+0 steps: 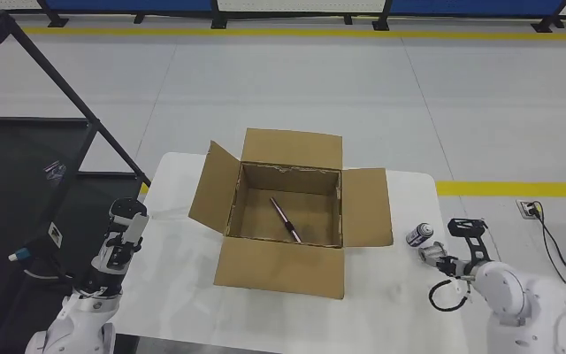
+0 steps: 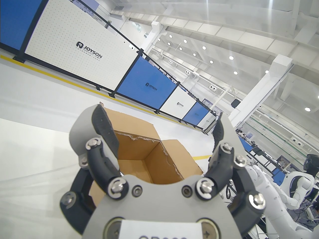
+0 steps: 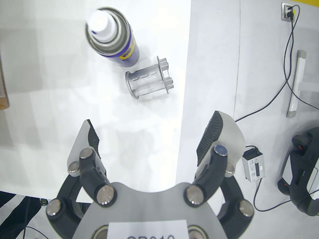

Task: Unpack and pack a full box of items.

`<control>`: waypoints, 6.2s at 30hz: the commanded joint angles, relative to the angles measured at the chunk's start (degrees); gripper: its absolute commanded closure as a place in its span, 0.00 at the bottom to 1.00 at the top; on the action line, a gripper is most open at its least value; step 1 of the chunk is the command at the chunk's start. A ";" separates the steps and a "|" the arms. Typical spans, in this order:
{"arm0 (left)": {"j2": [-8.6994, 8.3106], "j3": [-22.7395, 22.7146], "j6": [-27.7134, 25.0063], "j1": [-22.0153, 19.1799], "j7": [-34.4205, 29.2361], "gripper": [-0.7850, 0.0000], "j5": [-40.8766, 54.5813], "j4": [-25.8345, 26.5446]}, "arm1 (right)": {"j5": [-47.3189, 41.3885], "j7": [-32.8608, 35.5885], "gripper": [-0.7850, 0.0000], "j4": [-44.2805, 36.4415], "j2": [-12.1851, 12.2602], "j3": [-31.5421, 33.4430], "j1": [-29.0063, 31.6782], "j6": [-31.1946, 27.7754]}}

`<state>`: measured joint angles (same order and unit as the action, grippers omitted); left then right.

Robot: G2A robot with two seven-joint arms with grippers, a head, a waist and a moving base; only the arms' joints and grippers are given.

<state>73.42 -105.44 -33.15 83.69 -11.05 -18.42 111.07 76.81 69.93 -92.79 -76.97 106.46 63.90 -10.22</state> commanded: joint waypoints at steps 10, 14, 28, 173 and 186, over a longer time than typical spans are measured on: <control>0.00 0.00 0.00 0.00 0.00 0.00 0.00 0.00 | 0.23 -3.41 0.00 13.32 1.31 -2.00 -7.29 -1.76; 0.00 0.00 0.00 0.00 0.00 0.00 0.00 0.00 | -0.03 -3.57 0.00 15.78 1.71 -2.67 -8.90 -2.19; 0.00 0.00 0.00 0.00 0.00 0.00 0.00 0.00 | 1.18 -3.58 0.00 21.23 2.87 -6.58 -11.82 -3.94; 0.00 0.00 0.00 0.00 0.00 0.00 0.00 0.00 | 0.88 -19.89 0.00 -33.96 -1.79 -22.63 6.46 17.22; 0.00 0.00 0.00 0.00 0.00 0.00 0.00 0.00 | 2.58 -12.59 0.00 -10.58 -0.49 -9.88 1.48 19.65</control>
<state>73.42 -105.44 -33.15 83.69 -11.05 -18.42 111.07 79.20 57.07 -106.23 -77.53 96.51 66.37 9.53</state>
